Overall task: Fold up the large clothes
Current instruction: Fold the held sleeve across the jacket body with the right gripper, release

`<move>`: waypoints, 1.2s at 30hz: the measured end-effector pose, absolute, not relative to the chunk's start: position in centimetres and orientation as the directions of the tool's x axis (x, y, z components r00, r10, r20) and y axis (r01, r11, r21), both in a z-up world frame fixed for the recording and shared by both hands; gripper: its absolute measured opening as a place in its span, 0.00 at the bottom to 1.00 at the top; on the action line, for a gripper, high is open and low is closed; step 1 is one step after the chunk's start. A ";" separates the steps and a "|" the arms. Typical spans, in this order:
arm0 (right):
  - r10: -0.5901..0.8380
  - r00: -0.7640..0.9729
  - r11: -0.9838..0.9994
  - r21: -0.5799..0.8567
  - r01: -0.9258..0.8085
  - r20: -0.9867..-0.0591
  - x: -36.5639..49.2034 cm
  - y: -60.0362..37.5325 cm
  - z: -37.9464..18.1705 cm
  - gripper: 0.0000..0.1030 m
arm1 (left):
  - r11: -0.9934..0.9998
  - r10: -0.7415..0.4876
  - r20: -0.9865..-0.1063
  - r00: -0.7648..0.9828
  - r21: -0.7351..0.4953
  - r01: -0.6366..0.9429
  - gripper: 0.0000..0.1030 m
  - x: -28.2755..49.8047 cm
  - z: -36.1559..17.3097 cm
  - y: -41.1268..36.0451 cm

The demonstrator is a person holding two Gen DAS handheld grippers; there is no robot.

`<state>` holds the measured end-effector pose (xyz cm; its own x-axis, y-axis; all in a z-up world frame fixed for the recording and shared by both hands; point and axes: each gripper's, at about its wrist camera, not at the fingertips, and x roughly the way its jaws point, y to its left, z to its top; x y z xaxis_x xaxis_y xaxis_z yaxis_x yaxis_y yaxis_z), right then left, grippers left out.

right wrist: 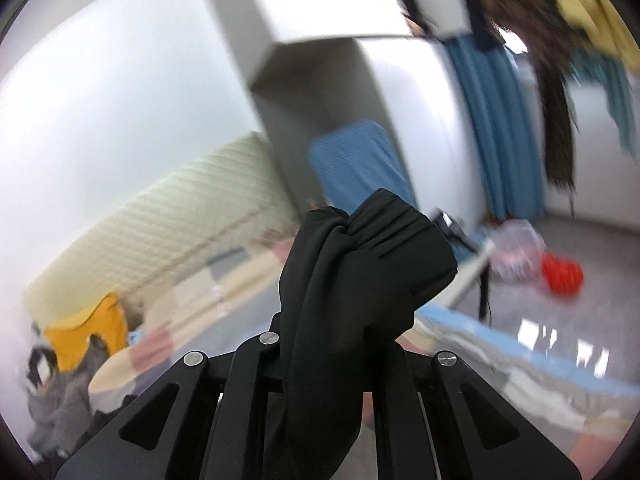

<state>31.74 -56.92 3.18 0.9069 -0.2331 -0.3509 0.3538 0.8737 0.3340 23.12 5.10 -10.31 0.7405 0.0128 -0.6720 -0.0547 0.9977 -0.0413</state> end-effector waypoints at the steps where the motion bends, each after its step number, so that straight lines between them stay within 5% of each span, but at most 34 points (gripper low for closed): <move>1: -0.224 0.914 0.894 0.301 0.331 -0.339 31.9 -54.9 4.6 0.07 | 0.998 0.008 -0.671 0.742 -0.043 -0.050 1.00 22.9 -10.2 5.1; 10: -0.025 0.968 0.976 0.205 0.078 -0.250 32.4 -38.3 10.8 0.09 | 0.998 -0.007 -0.634 0.773 -0.048 -0.030 1.00 21.3 -9.5 5.9; 20: 0.236 0.932 0.970 0.129 -0.207 -0.274 33.8 -20.7 9.3 0.09 | 0.997 -0.030 -0.631 0.775 -0.075 -0.023 1.00 21.1 -9.5 7.0; 26: 0.369 0.852 0.928 0.094 -0.361 -0.372 35.9 -10.4 4.2 0.10 | 0.997 0.061 -0.588 0.807 -0.007 -0.080 1.00 20.0 -8.7 8.7; 36: 0.474 0.650 0.842 0.090 -0.532 -0.594 36.9 2.3 -10.8 0.10 | 0.976 0.117 -0.562 0.819 -0.088 -0.200 1.00 19.8 -8.4 14.8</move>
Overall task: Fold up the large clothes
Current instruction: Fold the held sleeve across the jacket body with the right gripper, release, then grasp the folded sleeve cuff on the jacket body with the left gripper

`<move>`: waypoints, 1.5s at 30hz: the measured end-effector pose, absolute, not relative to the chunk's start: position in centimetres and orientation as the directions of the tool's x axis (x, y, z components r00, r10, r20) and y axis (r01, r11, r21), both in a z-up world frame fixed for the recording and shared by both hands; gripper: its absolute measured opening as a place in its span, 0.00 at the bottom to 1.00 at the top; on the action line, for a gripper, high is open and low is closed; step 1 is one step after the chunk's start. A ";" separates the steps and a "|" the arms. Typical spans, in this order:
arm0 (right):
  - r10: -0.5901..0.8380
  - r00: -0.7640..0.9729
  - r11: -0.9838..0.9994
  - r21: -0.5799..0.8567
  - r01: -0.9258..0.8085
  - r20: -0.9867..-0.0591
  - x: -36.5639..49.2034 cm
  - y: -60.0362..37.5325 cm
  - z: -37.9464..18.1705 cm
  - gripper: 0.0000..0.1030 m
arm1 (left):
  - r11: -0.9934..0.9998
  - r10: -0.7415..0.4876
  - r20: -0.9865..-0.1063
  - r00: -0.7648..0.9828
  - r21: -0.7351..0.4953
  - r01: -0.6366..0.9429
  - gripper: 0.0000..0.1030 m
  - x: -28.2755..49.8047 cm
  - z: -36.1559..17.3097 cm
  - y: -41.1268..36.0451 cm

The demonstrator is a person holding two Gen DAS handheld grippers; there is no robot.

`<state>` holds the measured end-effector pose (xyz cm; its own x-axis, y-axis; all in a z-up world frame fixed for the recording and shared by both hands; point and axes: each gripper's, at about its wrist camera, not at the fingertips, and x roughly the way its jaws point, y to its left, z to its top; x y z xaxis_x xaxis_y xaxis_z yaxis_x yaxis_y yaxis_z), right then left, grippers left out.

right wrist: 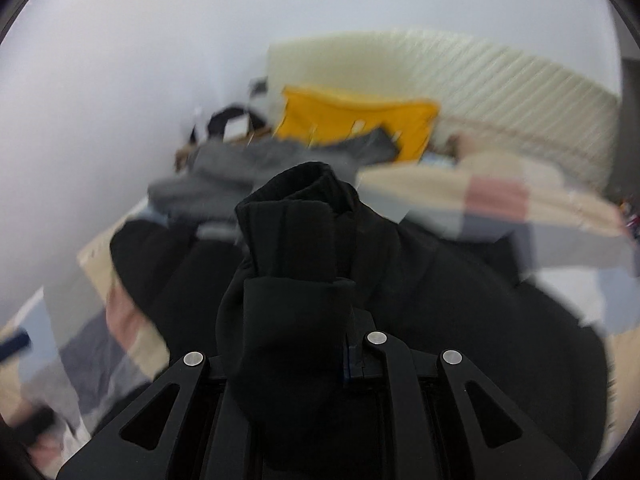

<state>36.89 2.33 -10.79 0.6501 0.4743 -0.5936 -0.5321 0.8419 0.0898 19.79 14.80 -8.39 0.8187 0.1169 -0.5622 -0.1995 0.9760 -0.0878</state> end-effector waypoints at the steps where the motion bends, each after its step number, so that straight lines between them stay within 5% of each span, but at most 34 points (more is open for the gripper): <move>1: 0.475 0.634 0.837 0.091 -0.539 -0.611 36.9 2.9 -12.0 0.10 | 0.974 0.117 -0.564 0.818 -0.096 -0.206 1.00 19.9 -8.6 15.2; 12: 0.339 0.564 0.831 -0.042 -0.555 -0.753 37.0 6.6 -20.7 0.19 | 0.966 0.083 -0.605 0.792 -0.147 -0.214 1.00 21.6 -10.8 16.6; 15: 0.367 0.544 0.814 -0.022 -0.580 -0.754 36.7 6.3 -19.8 0.37 | 0.967 0.065 -0.618 0.784 -0.155 -0.203 1.00 22.1 -11.2 16.4; 17: 0.408 0.520 0.799 0.018 -0.601 -0.750 35.9 5.7 -19.0 0.70 | 0.967 0.056 -0.621 0.782 -0.161 -0.197 1.00 22.2 -11.3 16.4; 19: 0.440 0.518 0.786 0.037 -0.617 -0.734 34.9 5.0 -17.9 0.80 | 0.968 0.056 -0.618 0.784 -0.161 -0.195 1.00 22.0 -11.2 16.3; 34: 0.378 0.681 0.888 0.038 -0.458 -0.627 29.7 -12.3 -10.5 0.80 | 0.980 -0.014 -0.649 0.760 -0.158 -0.117 1.00 22.8 -11.5 13.3; 45: 0.211 0.658 0.967 0.059 -0.246 -0.723 30.8 -25.7 -14.8 0.81 | 0.989 -0.021 -0.733 0.680 -0.115 -0.093 0.95 26.2 -13.7 10.1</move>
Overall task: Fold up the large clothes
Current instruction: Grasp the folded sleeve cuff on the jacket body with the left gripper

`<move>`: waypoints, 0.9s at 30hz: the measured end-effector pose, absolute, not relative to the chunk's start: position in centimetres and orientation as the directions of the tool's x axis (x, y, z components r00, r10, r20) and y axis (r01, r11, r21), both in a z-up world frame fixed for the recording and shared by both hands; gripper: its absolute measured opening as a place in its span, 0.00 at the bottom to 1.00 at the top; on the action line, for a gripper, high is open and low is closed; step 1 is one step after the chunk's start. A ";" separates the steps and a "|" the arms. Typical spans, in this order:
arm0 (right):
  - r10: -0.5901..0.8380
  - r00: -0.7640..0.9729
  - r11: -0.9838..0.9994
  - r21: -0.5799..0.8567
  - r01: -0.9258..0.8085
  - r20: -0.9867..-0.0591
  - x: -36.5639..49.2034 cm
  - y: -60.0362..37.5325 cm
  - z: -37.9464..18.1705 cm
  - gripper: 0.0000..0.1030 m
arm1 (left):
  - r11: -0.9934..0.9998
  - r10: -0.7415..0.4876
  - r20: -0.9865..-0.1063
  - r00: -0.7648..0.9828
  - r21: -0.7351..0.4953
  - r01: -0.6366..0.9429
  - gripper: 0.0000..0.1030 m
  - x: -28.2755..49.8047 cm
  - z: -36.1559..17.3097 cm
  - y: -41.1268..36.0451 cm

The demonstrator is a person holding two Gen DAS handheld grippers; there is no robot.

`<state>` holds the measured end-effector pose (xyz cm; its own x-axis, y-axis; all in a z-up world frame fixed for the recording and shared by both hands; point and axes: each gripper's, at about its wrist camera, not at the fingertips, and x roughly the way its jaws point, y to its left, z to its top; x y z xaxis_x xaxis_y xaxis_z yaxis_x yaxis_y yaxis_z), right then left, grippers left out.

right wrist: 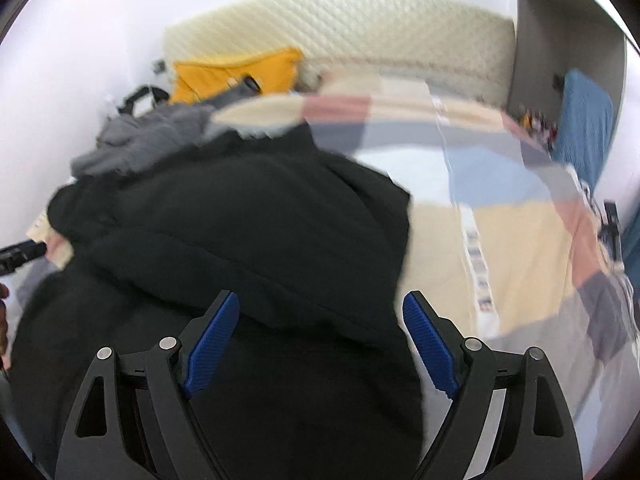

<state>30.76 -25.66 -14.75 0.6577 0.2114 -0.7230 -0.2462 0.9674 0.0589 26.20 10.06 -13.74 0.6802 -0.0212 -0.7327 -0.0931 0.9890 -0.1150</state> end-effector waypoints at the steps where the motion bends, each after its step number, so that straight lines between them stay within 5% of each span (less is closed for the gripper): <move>1: 0.205 0.638 0.970 0.066 -0.235 -0.742 31.2 -26.4 -15.4 0.81 | 0.989 -0.022 -0.741 0.671 -0.116 -0.096 0.94 26.7 -14.1 9.9; 8: 0.170 0.565 0.981 0.085 -0.174 -0.808 33.0 -29.1 -19.6 0.81 | 0.981 -0.037 -0.799 0.600 -0.143 -0.131 0.80 30.4 -16.3 10.5; 18: 0.198 0.588 0.978 0.195 -0.070 -0.784 35.0 -29.5 -22.4 0.81 | 0.968 -0.124 -0.838 0.532 -0.220 -0.120 0.66 36.3 -19.2 11.0; 21: 0.182 0.617 0.978 0.203 -0.037 -0.766 35.2 -29.3 -22.6 0.81 | 0.967 -0.125 -0.839 0.530 -0.223 -0.126 0.57 37.7 -19.9 10.6; 27: 0.139 0.680 0.985 0.172 -0.018 -0.720 35.1 -28.9 -21.4 0.81 | 0.965 -0.149 -0.821 0.551 -0.242 -0.100 0.21 38.5 -19.6 10.4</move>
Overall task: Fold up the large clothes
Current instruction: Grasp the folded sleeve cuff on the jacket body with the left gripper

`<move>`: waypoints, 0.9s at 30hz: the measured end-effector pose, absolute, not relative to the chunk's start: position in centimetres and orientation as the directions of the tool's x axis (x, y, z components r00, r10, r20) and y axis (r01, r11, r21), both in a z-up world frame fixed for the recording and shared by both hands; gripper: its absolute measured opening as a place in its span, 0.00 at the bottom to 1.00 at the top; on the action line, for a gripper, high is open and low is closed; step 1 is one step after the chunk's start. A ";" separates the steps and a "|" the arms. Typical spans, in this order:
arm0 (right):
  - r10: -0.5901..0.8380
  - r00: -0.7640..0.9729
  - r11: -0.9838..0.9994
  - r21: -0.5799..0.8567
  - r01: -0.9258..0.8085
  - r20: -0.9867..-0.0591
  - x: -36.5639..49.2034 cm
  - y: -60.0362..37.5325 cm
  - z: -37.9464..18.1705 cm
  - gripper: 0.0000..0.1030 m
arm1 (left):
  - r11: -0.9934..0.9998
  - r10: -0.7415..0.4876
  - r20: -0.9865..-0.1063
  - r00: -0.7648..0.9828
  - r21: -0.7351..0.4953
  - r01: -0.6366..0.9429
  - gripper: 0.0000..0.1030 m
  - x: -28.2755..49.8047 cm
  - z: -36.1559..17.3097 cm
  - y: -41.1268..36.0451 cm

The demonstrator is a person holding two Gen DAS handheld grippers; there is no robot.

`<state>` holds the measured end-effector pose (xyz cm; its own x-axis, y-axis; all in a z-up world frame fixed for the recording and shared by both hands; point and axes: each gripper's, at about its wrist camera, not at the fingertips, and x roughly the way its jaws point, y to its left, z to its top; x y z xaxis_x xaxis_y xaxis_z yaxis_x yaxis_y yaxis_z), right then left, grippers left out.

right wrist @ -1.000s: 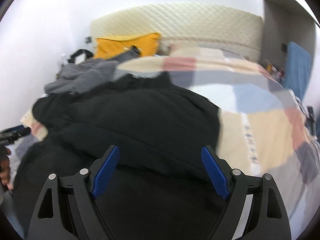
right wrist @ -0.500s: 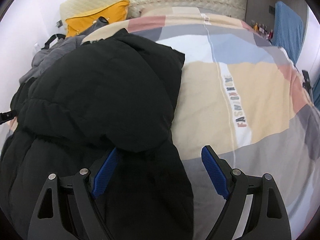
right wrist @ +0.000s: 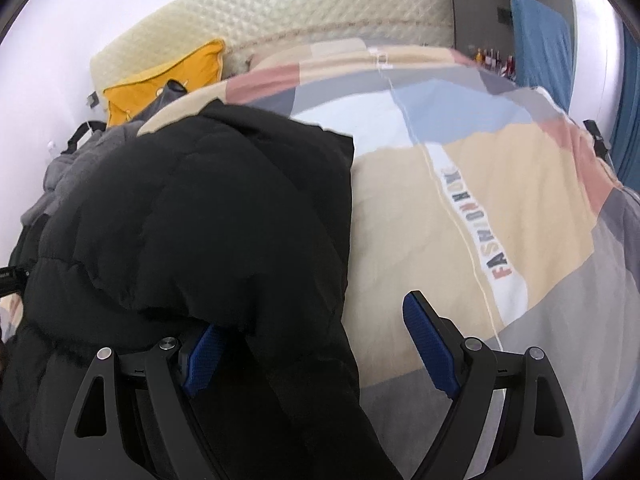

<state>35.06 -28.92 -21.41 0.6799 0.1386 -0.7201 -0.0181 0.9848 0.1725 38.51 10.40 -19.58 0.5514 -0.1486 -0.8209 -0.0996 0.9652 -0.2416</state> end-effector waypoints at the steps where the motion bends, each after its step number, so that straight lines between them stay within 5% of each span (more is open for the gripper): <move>1: 0.140 0.686 0.983 0.182 -0.011 -0.714 35.1 -29.0 -21.2 0.81 | 0.965 -0.148 -0.815 0.561 -0.244 -0.100 0.17 38.5 -19.3 10.5; 9: 0.215 0.711 0.970 0.228 -0.079 -0.669 34.9 -28.1 -19.5 0.81 | 0.958 -0.088 -0.763 0.641 -0.240 -0.154 0.13 37.6 -16.4 13.2; 17: 0.212 0.654 0.977 0.157 -0.141 -0.726 34.9 -27.3 -21.5 0.81 | 0.977 -0.004 -0.750 0.661 -0.142 -0.156 0.13 36.7 -16.8 12.7; 27: 0.141 0.652 0.990 0.098 -0.103 -0.745 34.7 -27.2 -22.2 0.81 | 0.978 -0.047 -0.749 0.660 -0.169 -0.122 0.13 36.3 -17.6 13.9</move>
